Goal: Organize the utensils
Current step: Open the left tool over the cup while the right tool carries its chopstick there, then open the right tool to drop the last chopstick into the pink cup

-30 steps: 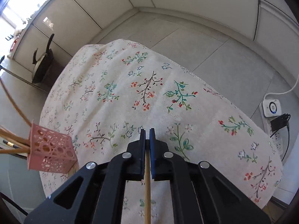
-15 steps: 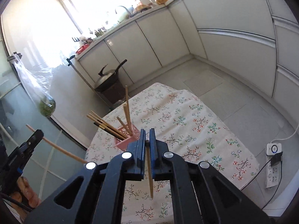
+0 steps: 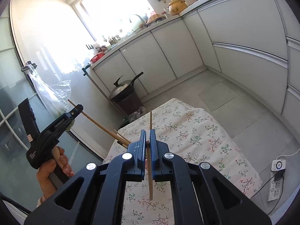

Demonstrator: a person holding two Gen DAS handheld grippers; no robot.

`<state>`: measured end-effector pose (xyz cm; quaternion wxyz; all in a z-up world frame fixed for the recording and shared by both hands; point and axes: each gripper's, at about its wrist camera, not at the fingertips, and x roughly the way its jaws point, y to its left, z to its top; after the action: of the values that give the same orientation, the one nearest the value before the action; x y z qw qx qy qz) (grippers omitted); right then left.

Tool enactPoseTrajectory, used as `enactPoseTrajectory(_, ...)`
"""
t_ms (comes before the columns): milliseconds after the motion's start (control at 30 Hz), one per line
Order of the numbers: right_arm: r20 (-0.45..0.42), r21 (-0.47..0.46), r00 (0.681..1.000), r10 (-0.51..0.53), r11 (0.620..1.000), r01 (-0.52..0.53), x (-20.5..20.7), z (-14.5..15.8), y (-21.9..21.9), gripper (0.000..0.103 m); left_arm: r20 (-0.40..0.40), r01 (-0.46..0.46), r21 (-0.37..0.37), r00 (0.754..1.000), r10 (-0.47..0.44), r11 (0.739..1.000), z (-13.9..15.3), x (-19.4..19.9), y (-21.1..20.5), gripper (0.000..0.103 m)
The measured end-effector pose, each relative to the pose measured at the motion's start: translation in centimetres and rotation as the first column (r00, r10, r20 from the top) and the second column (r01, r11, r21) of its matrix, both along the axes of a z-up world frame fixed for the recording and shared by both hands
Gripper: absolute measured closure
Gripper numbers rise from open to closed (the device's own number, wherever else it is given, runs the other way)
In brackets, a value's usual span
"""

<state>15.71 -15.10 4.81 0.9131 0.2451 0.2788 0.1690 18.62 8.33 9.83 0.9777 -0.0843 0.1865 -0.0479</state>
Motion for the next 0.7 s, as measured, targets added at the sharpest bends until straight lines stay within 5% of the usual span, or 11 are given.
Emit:
enactPoseTrajectory(133,-0.003,-0.008,1.000,-0.001,1.000,0.001,0.8,-0.2,-0.2,0.099,-0.066,0.010,0.038,0.998,-0.008,0.999,-2.7,2.9,-1.2,0.097)
enactPoseTrajectory(267,-0.020,0.001,1.000,0.002,1.000,-0.002,1.5,-0.6,-0.1,0.099,-0.116,-0.024,0.036,0.993,0.028,0.999,-5.8,3.3,-0.6,0.071)
enactPoseTrajectory(400,-0.014,0.012,1.000,0.005,1.000,-0.005,1.4,-0.3,0.2,0.099,-0.108,-0.061,-0.045,0.993,0.056,0.997,-5.2,1.4,2.1,0.068)
enactPoseTrajectory(600,0.012,0.015,1.000,0.008,1.000,-0.008,1.0,1.2,0.9,0.099,-0.098,-0.203,-0.141,0.977,0.190,0.969,-4.7,-3.5,6.9,0.044)
enactPoseTrajectory(700,0.030,0.006,0.999,0.013,1.000,-0.013,0.6,2.3,1.7,0.099,-0.137,-0.234,-0.180,0.968,0.211,0.955,-5.2,-5.2,8.7,0.044)
